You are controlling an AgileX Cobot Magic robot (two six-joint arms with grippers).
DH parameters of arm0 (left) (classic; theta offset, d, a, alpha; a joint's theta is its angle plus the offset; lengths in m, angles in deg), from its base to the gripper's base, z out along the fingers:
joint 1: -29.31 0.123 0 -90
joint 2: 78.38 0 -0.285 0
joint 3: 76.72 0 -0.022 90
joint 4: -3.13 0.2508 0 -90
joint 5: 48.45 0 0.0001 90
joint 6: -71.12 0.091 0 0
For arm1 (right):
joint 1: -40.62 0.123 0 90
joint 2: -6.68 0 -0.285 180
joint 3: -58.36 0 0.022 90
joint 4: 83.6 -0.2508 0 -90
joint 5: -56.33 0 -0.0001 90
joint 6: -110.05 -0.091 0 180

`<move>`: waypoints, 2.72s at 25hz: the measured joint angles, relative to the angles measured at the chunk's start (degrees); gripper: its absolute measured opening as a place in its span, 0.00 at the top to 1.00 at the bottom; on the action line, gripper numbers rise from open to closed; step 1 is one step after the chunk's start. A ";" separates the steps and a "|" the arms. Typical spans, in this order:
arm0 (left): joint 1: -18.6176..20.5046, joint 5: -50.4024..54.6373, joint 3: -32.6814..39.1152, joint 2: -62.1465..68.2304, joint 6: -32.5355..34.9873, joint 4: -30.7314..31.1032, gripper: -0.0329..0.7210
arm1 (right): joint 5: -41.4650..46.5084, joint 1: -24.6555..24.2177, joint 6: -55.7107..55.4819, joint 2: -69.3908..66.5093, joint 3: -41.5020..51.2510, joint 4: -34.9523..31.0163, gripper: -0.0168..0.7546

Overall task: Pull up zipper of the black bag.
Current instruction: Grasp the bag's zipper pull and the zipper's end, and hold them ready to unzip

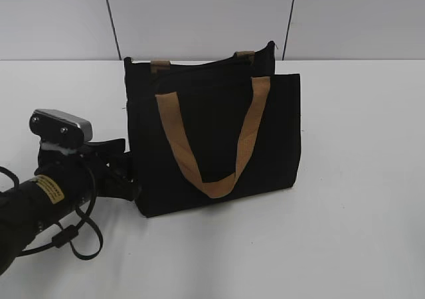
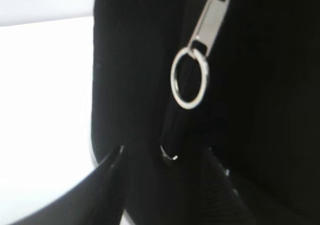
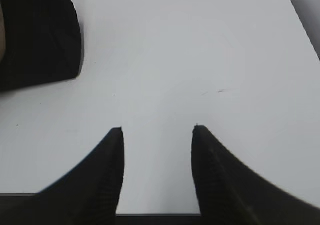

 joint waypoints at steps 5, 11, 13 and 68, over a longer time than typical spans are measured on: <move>1.64 0.00 -0.74 0.09 -0.22 3.01 0.48 | 0.00 0.00 0.00 0.00 0.00 0.00 0.53; 2.38 0.11 -1.32 1.40 -0.38 5.17 0.48 | 0.00 0.00 0.00 0.00 0.00 0.00 0.53; 2.64 0.18 -1.76 1.45 -0.43 5.51 0.48 | 0.00 0.00 0.00 0.00 0.00 0.00 0.53; 2.81 22.88 -2.94 -30.19 -0.43 1.65 0.93 | -0.14 0.00 0.00 0.00 0.00 -3.21 0.53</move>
